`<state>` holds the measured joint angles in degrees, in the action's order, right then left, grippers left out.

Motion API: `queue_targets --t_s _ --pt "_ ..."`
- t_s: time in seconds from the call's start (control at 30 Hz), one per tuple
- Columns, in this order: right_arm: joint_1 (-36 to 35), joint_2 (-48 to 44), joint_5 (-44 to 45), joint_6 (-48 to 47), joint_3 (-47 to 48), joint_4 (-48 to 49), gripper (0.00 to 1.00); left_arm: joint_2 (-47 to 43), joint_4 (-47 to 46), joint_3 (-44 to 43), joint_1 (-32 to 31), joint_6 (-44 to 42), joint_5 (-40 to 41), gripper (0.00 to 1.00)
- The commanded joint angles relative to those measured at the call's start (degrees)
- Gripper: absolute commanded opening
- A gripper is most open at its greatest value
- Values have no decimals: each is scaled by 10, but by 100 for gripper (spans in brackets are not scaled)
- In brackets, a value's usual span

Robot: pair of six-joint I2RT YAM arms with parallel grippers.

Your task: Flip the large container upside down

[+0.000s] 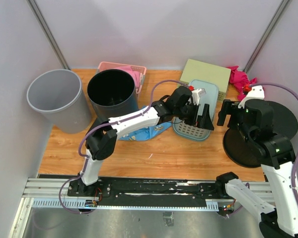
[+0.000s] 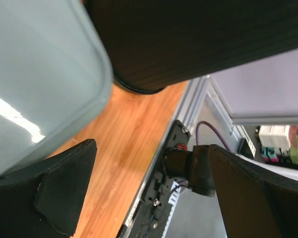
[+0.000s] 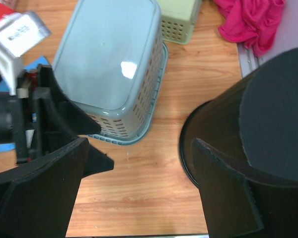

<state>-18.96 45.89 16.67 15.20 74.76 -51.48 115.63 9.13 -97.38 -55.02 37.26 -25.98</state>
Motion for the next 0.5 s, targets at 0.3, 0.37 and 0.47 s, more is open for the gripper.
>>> queue_targets --t_s 0.3,0.37,0.47 --pt "3 -17 -87 -37 -31 18 84 -211 184 -39 18 -116 157 99" --pt "3 7 -164 -32 -38 49 82 -244 236 -55 24 -136 226 99" --pt "-31 65 -190 -6 -38 91 81 -291 303 -70 45 -146 320 99"
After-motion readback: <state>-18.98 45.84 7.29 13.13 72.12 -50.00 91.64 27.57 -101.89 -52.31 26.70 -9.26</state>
